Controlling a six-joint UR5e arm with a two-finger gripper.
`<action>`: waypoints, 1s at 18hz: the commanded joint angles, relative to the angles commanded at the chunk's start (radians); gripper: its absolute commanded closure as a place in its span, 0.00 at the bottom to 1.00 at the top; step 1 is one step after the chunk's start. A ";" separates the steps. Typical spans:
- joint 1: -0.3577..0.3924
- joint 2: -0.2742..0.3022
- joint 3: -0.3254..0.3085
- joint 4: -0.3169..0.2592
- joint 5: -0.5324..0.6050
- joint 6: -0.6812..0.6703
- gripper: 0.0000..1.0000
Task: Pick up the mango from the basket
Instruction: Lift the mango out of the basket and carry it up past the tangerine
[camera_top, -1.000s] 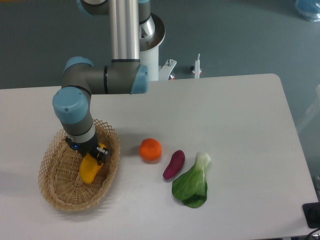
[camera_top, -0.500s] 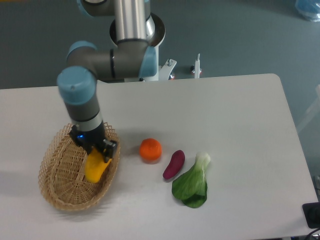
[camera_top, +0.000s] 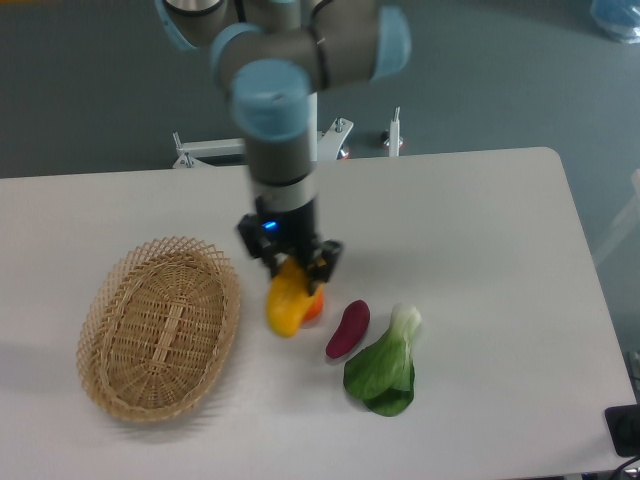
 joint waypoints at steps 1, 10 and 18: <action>0.026 0.008 0.006 -0.011 -0.002 0.041 0.59; 0.128 0.008 0.011 -0.017 -0.005 0.189 0.59; 0.138 0.008 0.008 -0.017 -0.009 0.189 0.59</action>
